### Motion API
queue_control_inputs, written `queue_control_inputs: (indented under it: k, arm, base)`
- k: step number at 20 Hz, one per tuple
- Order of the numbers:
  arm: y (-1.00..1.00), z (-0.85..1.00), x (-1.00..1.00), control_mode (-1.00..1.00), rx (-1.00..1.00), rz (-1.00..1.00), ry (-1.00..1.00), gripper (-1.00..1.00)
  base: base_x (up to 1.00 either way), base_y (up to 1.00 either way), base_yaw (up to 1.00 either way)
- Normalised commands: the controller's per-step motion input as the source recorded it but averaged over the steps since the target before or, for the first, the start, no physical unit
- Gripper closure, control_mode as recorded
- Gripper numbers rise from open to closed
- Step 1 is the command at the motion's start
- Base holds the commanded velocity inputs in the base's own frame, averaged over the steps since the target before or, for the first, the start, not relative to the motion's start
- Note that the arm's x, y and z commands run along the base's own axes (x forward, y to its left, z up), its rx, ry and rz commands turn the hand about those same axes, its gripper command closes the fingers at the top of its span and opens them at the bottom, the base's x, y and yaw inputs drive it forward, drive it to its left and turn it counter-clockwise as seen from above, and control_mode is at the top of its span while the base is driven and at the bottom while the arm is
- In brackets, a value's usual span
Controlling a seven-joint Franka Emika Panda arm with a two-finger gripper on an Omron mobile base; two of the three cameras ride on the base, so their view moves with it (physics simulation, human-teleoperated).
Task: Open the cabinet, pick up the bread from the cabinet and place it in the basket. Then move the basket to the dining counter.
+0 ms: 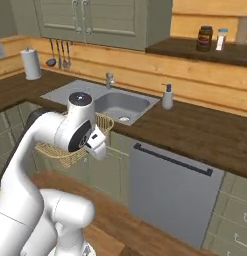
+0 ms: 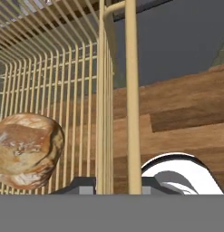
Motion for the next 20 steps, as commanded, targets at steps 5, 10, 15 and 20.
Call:
queue_control_inputs:
  k: [5,10,15,20]
  arm:
    - [0.00,0.00,0.00,1.00,0.00,0.00,0.00,1.00]
    - [0.00,0.00,0.00,1.00,0.00,0.00,0.00,1.00]
    - [0.00,0.00,0.00,1.00,0.00,0.00,0.00,1.00]
    - [0.00,0.00,0.00,1.00,0.00,0.00,0.00,1.00]
  base:
    - [-0.30,0.15,0.95]
    - [-0.29,0.02,0.98]
    - [-0.19,0.00,1.00]
    - [-0.27,0.00,1.00]
